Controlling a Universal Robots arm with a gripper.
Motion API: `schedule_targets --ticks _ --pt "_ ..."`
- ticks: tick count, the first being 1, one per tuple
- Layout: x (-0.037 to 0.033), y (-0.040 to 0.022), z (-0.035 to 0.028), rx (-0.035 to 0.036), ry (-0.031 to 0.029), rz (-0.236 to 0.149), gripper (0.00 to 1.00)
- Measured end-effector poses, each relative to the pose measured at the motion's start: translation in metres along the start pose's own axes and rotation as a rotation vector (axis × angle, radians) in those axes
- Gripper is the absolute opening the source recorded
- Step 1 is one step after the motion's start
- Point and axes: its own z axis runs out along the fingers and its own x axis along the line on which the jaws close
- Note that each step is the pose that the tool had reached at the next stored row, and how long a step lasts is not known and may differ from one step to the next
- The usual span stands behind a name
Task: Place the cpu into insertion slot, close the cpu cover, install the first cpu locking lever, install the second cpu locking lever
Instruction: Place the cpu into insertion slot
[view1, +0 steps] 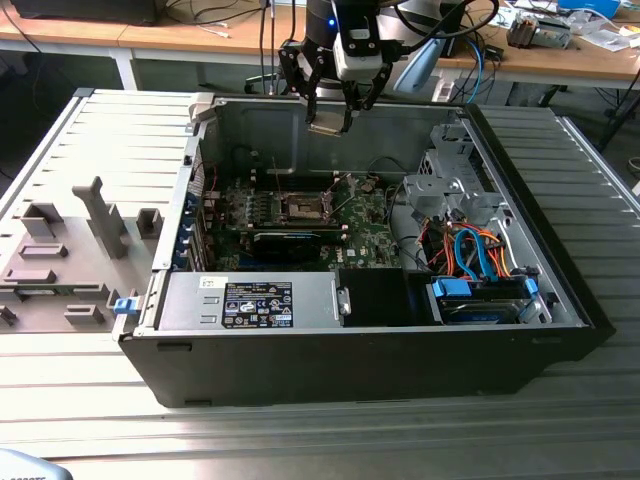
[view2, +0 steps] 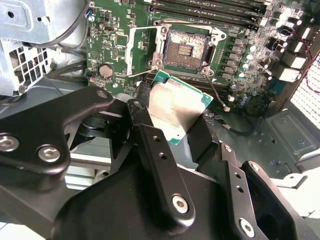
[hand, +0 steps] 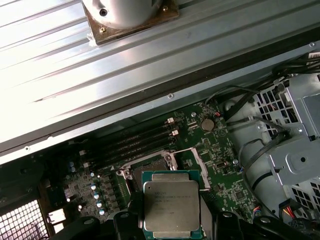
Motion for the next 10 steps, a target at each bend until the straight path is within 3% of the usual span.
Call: schedule_targets --ticks 10 --pt "0.0000 0.0000 0.0000 -0.0001 -0.0005 0.006 0.54"
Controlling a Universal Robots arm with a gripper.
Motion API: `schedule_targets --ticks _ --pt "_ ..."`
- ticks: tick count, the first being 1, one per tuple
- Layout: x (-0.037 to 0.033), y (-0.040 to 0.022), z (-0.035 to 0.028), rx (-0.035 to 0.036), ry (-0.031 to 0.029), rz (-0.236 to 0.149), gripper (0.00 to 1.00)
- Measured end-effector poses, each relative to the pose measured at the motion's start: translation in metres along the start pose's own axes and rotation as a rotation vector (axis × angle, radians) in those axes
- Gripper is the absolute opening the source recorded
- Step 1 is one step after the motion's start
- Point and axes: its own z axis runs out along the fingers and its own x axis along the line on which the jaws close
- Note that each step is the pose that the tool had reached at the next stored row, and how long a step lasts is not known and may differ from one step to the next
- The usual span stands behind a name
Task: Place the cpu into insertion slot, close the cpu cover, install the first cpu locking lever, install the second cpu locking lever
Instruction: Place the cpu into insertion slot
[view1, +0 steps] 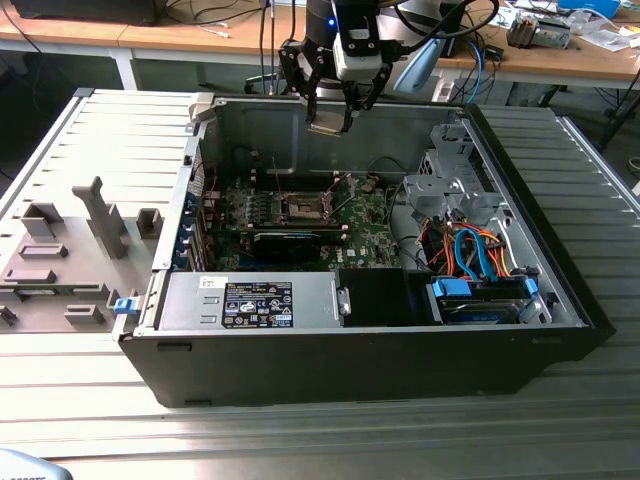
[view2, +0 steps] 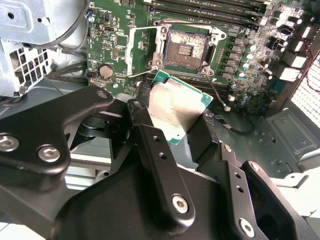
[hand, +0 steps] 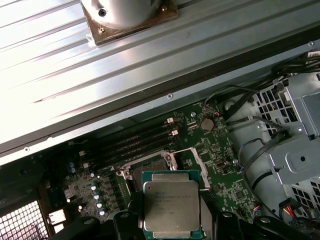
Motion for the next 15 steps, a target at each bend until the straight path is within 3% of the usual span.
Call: schedule_targets --ticks 15 --pt "0.0000 0.0000 0.0000 -0.0002 -0.0007 0.009 0.54"
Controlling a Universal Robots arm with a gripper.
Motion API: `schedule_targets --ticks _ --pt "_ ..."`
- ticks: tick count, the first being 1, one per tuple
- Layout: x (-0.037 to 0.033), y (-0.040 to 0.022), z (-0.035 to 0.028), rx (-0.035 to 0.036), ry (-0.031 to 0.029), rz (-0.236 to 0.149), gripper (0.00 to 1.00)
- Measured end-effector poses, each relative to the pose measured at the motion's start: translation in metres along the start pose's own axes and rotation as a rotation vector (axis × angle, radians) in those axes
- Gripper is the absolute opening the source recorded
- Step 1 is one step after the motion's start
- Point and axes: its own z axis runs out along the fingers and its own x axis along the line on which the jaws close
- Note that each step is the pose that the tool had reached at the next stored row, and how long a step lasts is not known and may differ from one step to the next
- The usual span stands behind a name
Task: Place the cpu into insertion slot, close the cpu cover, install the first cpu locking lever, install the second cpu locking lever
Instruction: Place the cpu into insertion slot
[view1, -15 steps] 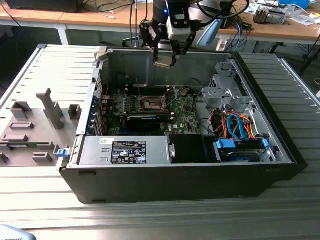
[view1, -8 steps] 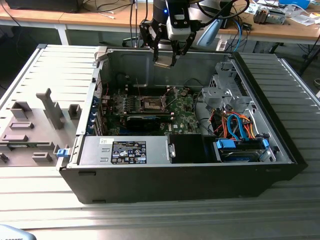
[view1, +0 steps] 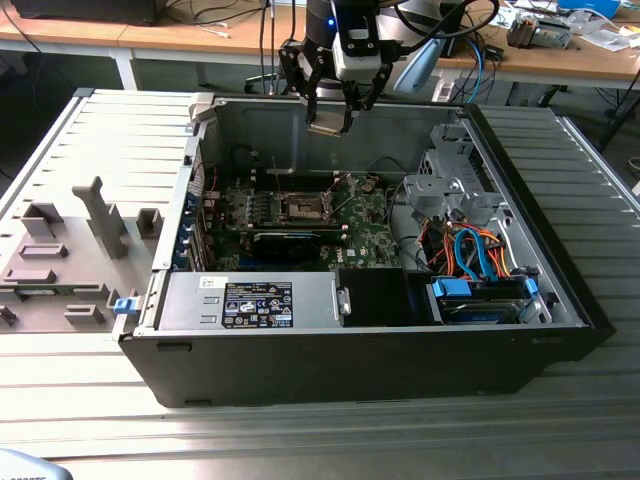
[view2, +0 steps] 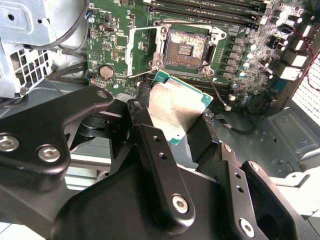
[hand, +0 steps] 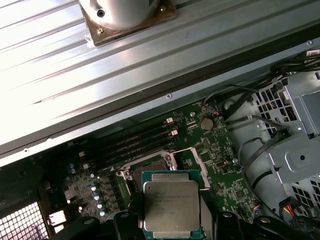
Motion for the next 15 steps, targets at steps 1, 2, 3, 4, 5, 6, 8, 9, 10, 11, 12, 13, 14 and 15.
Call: schedule_targets --ticks 1,2,3,4,5,6,8,9,10,11,12,13,14,15 --pt "0.0000 0.0000 0.0000 0.0000 -0.0002 0.002 0.54" --pt "0.0000 0.0000 0.0000 0.0000 -0.0002 0.003 0.54" --pt "0.0000 0.0000 0.0000 -0.0001 -0.0003 0.003 0.54" --pt "0.0000 0.0000 0.0000 -0.0001 -0.0003 0.004 0.54" --pt "0.0000 0.0000 0.0000 -0.0001 -0.0003 0.005 0.54" --pt "0.0000 0.0000 0.0000 -0.0001 -0.0004 0.005 0.54" --pt "0.0000 0.0000 0.0000 -0.0002 -0.0011 0.013 0.54" --pt "0.0000 0.0000 0.0000 -0.0002 -0.0010 0.013 0.54" --pt "0.0000 0.0000 0.0000 -0.0002 -0.0011 0.014 0.54" --pt "0.0000 0.0000 0.0000 -0.0003 -0.0011 0.014 0.54" --pt "0.0000 0.0000 0.0000 -0.0003 -0.0011 0.015 0.54" --pt "0.0000 0.0000 0.0000 -0.0003 -0.0013 0.017 0.54" --pt "0.0000 0.0000 0.0000 -0.0003 -0.0015 0.019 0.54" --pt "0.0000 0.0000 0.0000 -0.0003 -0.0015 0.019 0.54"
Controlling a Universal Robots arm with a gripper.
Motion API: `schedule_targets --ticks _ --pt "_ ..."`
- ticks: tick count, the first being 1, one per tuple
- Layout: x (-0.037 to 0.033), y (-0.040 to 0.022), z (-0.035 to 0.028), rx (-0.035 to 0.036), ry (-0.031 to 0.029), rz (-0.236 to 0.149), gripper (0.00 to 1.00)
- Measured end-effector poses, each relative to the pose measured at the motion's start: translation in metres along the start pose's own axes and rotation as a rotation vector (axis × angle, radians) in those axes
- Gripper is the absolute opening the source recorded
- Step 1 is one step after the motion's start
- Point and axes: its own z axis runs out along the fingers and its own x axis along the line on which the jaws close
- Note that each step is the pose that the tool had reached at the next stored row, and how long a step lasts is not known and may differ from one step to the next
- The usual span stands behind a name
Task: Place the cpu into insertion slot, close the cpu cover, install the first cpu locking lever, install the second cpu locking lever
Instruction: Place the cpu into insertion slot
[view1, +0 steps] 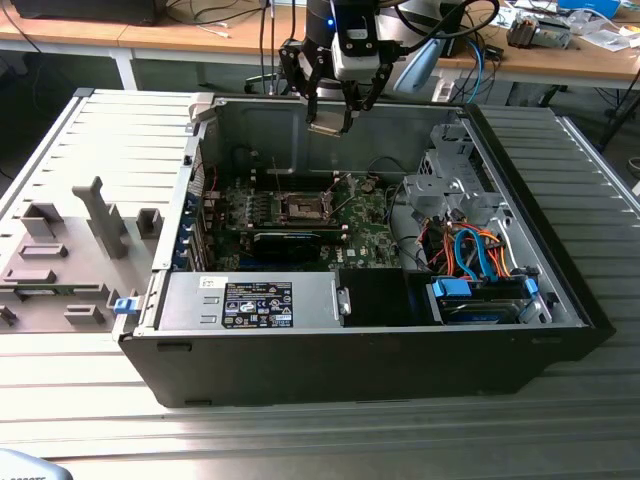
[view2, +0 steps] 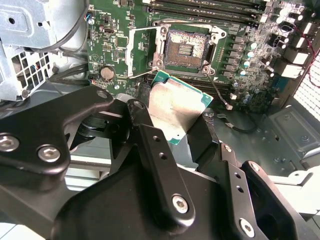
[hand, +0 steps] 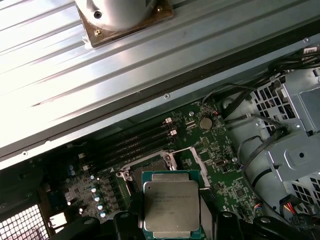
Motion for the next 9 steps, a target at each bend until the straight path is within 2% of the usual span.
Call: schedule_targets --ticks 9 --pt "0.0000 0.0000 0.0000 -0.0001 -0.0004 0.005 0.54"
